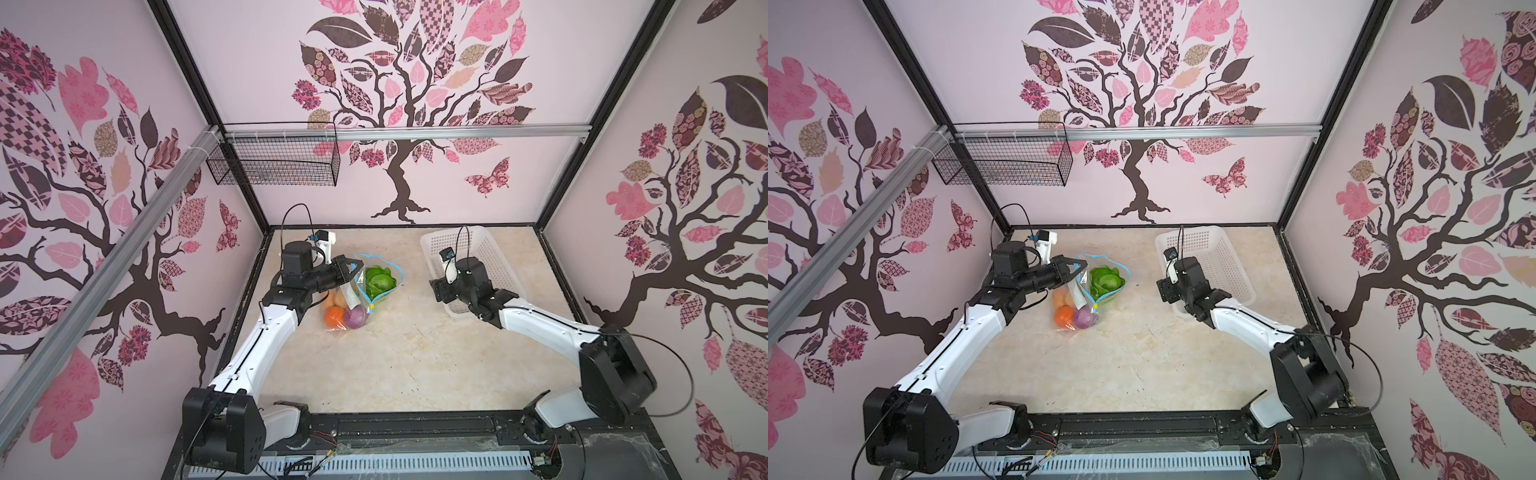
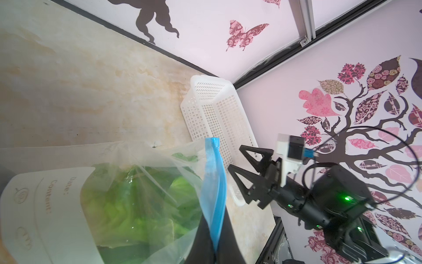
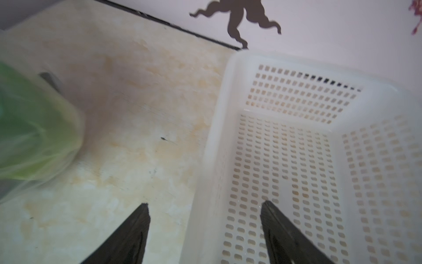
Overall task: Place the food in the zip-top bag and seal the zipper
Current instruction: 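Move the right gripper to the bag's zipper edge near the yellow slider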
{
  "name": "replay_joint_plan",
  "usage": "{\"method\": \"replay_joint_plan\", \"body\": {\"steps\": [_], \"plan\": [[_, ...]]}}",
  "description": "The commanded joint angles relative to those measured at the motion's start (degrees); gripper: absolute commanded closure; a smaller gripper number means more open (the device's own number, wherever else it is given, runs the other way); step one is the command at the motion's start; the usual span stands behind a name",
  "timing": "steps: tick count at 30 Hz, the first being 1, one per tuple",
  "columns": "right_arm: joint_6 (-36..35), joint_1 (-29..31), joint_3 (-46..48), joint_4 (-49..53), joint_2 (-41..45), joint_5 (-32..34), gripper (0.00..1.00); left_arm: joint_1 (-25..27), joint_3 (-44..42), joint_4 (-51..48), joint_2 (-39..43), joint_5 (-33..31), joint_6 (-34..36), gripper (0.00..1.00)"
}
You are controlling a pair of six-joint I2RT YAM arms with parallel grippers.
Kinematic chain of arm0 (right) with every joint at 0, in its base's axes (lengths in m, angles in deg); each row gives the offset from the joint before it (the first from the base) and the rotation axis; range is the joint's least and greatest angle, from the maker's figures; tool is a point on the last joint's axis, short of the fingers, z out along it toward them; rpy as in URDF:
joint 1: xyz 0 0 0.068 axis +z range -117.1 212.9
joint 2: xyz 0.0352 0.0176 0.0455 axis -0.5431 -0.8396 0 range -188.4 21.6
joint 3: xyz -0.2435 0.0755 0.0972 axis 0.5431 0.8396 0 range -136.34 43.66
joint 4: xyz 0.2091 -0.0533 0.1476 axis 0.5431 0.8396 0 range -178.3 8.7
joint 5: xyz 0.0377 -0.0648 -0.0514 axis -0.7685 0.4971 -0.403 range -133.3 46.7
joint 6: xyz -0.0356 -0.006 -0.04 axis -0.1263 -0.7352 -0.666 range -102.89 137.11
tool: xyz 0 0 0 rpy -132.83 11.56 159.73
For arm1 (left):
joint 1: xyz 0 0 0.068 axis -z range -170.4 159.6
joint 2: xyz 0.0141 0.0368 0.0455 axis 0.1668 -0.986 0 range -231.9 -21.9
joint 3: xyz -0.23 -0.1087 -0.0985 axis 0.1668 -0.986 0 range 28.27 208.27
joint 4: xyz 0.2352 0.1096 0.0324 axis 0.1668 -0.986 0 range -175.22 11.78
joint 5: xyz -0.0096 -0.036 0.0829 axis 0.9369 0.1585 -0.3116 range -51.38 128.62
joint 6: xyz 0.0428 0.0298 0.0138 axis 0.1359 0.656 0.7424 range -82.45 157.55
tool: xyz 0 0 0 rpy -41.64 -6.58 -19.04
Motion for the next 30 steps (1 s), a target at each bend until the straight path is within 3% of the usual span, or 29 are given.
{"method": "replay_joint_plan", "body": {"steps": [1,3,6,11,16,30], "plan": [[-3.7,1.9,0.8,-4.5,6.2,-12.9,0.25,1.3,-1.1,1.1,-0.5,1.3,0.9,1.00],[-8.8,4.6,1.1,-4.4,7.9,-16.8,0.27,1.7,-0.8,0.8,-0.8,2.0,0.9,1.00],[-15.7,9.2,1.9,-5.6,8.9,-17.3,0.29,2.3,-0.7,0.7,-0.8,2.3,1.1,1.00],[-19.3,10.9,2.7,-8.9,7.0,-24.7,0.34,3.6,-0.3,0.1,-1.7,3.3,1.4,1.00],[-27.4,13.4,0.3,-7.1,2.4,-24.6,0.38,4.4,0.7,-1.7,-3.1,3.9,2.6,1.00],[-29.9,14.3,-1.4,-8.2,-6.7,-25.3,0.62,4.4,0.9,-2.1,-4.7,4.6,2.5,1.00]]}}
